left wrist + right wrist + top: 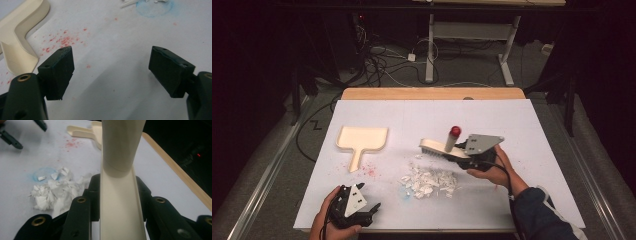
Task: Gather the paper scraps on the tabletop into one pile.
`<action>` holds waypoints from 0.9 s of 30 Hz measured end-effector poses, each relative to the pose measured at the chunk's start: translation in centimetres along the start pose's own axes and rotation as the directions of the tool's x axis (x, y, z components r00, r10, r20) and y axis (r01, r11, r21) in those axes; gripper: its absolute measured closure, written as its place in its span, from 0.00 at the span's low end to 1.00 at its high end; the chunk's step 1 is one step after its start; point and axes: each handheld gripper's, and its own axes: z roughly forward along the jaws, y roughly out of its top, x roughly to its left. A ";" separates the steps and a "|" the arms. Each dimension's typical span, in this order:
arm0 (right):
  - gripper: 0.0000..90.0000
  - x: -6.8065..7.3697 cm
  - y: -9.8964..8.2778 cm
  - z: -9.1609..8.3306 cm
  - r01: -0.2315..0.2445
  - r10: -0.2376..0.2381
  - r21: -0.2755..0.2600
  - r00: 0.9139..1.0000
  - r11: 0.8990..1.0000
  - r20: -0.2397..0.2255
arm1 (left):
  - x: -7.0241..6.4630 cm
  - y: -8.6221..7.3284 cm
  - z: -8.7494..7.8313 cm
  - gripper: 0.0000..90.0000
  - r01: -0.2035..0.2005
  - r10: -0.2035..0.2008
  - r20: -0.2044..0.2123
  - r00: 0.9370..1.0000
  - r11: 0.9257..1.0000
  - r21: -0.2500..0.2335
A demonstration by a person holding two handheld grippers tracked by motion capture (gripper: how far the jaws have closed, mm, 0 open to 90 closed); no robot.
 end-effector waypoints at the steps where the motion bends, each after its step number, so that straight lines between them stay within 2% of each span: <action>1: 0.75 -0.2 -0.3 -1.0 -0.031 0.031 0.006 0.999 1.000 0.026 | 0.1 0.0 -0.1 0.22 -0.001 0.001 0.002 1.000 1.000 -0.012; 2: 0.75 -0.5 -1.1 -2.9 -0.085 0.084 0.013 0.993 0.996 0.080 | 0.2 0.0 -0.2 0.22 0.002 -0.002 0.002 1.000 1.000 -0.018; 3: 0.75 -0.6 -1.6 -3.7 -0.119 0.115 0.025 0.985 0.993 0.125 | 0.2 0.0 -0.4 0.22 0.008 -0.008 -0.001 1.000 0.999 -0.031; 4: 0.75 -0.6 -1.6 -3.7 -0.119 0.115 0.025 0.985 0.993 0.125 | 0.2 0.0 -0.4 0.22 0.008 -0.008 -0.001 1.000 0.999 -0.031; 5: 0.75 -0.7 -2.4 -4.9 -0.174 0.156 0.062 0.963 0.983 0.221 | 0.2 0.1 -0.4 0.22 0.010 -0.010 0.000 1.000 0.999 -0.036; 6: 0.75 -0.6 -2.8 -5.3 -0.184 0.153 0.091 0.948 0.979 0.280 | 0.2 0.1 -0.4 0.22 0.010 -0.010 -0.001 1.000 0.999 -0.039; 7: 0.75 -0.6 -2.8 -5.3 -0.184 0.153 0.091 0.948 0.979 0.280 | 0.1 0.1 -0.4 0.22 0.015 -0.015 0.006 1.000 0.999 -0.032; 8: 0.75 -0.7 -3.6 -5.8 -0.206 0.139 0.147 0.917 0.967 0.375 | 0.0 0.3 -0.3 0.22 0.006 -0.006 0.010 1.000 1.000 -0.029; 9: 0.75 -0.7 -4.1 -5.9 -0.233 0.152 0.156 0.899 0.960 0.410 | 0.0 0.3 -0.2 0.22 0.001 -0.001 0.012 1.000 1.000 -0.028; 10: 0.75 -0.7 -4.6 -5.9 -0.269 0.179 0.158 0.886 0.950 0.427 | -0.1 0.4 -0.1 0.22 -0.003 0.003 0.013 1.000 1.000 -0.028; 11: 0.75 -0.7 -4.6 -5.9 -0.269 0.179 0.158 0.886 0.950 0.427 | -0.1 0.4 -0.1 0.22 -0.003 0.003 0.013 1.000 1.000 -0.028; 12: 0.75 -0.7 -5.4 -5.6 -0.325 0.218 0.173 0.864 0.930 0.455 | -0.1 0.5 0.0 0.22 -0.009 0.009 0.014 1.000 1.000 -0.024; 13: 0.75 -0.6 -5.7 -5.3 -0.338 0.212 0.194 0.853 0.921 0.478 | -0.1 0.5 0.0 0.22 -0.014 0.014 0.015 1.000 1.000 -0.023; 14: 0.75 -0.5 -5.9 -4.9 -0.337 0.191 0.224 0.847 0.915 0.495 | -0.1 0.5 0.0 0.22 -0.015 0.015 0.016 1.000 1.000 -0.024; 15: 0.75 -0.3 -6.0 -4.5 -0.338 0.179 0.245 0.846 0.909 0.502 | -0.1 0.5 0.0 0.22 -0.012 0.013 0.016 1.000 1.000 -0.025; 16: 0.75 -0.1 -6.1 -4.2 -0.348 0.190 0.247 0.847 0.904 0.497 | -0.1 0.5 0.0 0.22 -0.013 0.013 0.016 1.000 1.000 -0.024; 17: 0.75 -0.1 -6.1 -4.2 -0.348 0.190 0.247 0.847 0.904 0.497 | -0.1 0.5 0.0 0.22 -0.013 0.013 0.016 1.000 1.000 -0.024; 18: 0.75 0.4 -5.8 -3.8 -0.356 0.207 0.247 0.854 0.901 0.478 | -0.1 0.6 0.0 0.22 -0.011 0.012 0.015 1.000 1.000 -0.027; 19: 0.75 0.8 -5.6 -3.6 -0.354 0.203 0.246 0.852 0.902 0.482 | -0.1 0.5 -0.1 0.22 -0.013 0.014 0.015 1.000 0.999 -0.030; 22: 0.75 2.0 -5.0 -2.8 -0.380 0.255 0.221 0.860 0.898 0.443 | -0.1 0.5 -0.1 0.22 -0.012 0.013 0.015 1.000 1.000 -0.029; 23: 0.75 2.0 -5.0 -2.8 -0.380 0.255 0.221 0.860 0.898 0.443 | -0.1 0.5 -0.1 0.22 -0.011 0.012 0.016 1.000 1.000 -0.029; 24: 0.75 2.9 -4.3 -2.0 -0.358 0.253 0.211 0.879 0.909 0.404 | -0.1 0.5 0.0 0.22 -0.011 0.012 0.017 1.000 1.000 -0.029; 26: 0.75 3.6 -3.5 -1.0 -0.364 0.282 0.184 0.890 0.913 0.357 | -0.1 0.5 0.1 0.22 -0.006 0.007 0.025 1.000 0.999 -0.031; 27: 0.75 3.6 -3.5 -1.0 -0.364 0.282 0.184 0.890 0.913 0.357 | -0.1 0.5 0.1 0.22 -0.006 0.007 0.025 1.000 0.999 -0.031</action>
